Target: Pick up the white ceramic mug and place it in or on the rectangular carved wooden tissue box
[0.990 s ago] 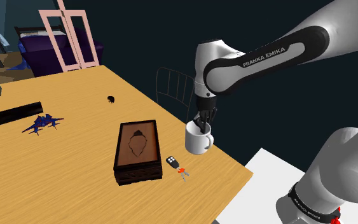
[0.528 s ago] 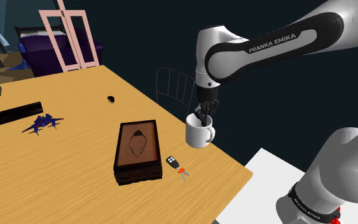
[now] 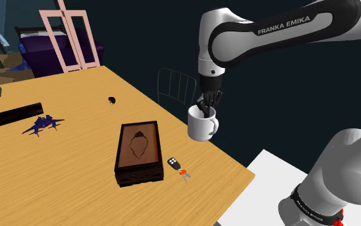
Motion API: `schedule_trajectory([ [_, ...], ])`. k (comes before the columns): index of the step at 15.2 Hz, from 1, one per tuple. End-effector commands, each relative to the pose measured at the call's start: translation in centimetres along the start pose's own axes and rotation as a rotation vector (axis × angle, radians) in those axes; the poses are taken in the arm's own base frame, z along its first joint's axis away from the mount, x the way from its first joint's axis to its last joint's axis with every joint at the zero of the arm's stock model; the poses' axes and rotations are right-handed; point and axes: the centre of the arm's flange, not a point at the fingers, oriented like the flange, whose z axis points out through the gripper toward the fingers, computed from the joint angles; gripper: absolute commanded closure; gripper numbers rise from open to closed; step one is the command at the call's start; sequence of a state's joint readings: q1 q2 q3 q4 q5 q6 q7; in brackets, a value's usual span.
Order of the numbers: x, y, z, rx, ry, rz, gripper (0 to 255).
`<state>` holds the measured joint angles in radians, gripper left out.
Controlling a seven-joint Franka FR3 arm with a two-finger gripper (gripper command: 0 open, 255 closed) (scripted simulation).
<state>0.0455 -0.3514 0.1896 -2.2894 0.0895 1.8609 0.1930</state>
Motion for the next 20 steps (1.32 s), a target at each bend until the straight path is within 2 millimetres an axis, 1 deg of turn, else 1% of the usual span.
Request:
schedule_trajectory([
  [1,-0.2,0.0,-1.1,0.0,0.0,0.0,255],
  [5,-0.3,0.0,-3.2,0.0,0.0,0.0,255],
  [6,-0.4,0.0,-3.4,0.0,0.0,0.0,255],
  [20,10.4,-14.9,-5.8,0.0,0.0,0.0,255],
])
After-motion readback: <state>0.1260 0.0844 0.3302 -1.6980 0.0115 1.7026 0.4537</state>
